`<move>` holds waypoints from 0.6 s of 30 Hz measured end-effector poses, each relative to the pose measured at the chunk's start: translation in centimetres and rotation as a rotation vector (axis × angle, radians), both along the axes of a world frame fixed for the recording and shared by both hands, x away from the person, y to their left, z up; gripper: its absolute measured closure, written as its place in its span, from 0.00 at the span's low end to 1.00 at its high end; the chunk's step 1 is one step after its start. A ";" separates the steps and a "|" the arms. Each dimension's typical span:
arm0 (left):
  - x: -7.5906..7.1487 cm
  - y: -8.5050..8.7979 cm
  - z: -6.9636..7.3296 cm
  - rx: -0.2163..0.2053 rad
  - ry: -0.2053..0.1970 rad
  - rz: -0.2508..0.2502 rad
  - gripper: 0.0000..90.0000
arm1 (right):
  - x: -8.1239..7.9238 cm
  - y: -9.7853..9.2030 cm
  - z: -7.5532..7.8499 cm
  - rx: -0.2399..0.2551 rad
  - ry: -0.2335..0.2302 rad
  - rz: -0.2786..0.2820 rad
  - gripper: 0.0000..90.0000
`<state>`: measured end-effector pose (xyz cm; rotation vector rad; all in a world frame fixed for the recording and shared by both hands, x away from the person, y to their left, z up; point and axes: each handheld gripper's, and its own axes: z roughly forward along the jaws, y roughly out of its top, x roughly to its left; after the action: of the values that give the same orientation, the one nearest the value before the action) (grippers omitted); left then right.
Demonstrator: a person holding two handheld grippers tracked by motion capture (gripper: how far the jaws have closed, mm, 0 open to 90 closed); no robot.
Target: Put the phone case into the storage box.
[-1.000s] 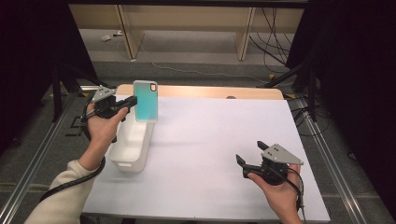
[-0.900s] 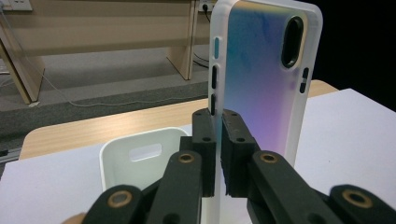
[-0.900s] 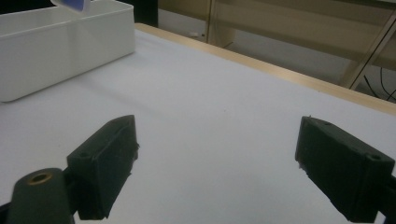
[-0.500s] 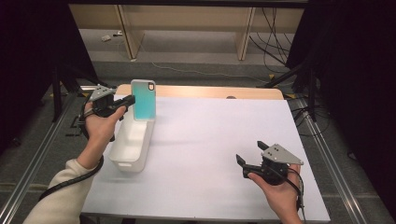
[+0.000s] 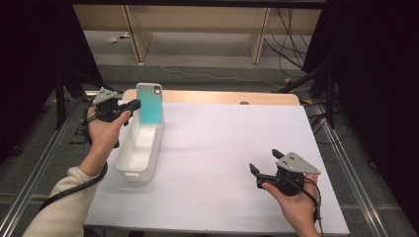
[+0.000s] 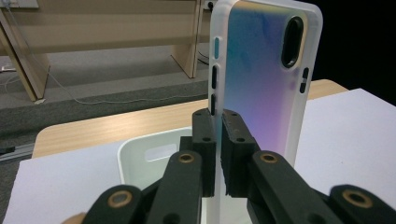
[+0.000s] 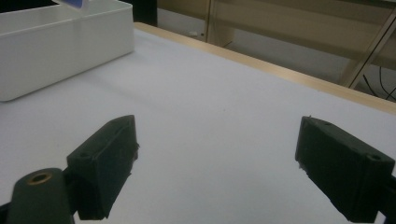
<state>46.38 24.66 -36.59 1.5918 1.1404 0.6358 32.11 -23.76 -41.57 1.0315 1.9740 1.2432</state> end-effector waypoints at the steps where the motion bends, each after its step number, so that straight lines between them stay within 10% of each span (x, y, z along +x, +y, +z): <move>1: 0.0 0.1 0.0 0.000 0.001 0.000 0.95 | -0.1 0.0 0.0 0.004 0.011 0.001 0.16; 18: 0.7 0.7 -0.2 0.002 0.004 0.004 0.95 | -0.1 0.1 0.0 0.012 0.010 -0.005 0.16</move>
<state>47.09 25.39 -36.82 1.5928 1.1464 0.6369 32.04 -23.68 -41.58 1.0494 1.9728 1.2508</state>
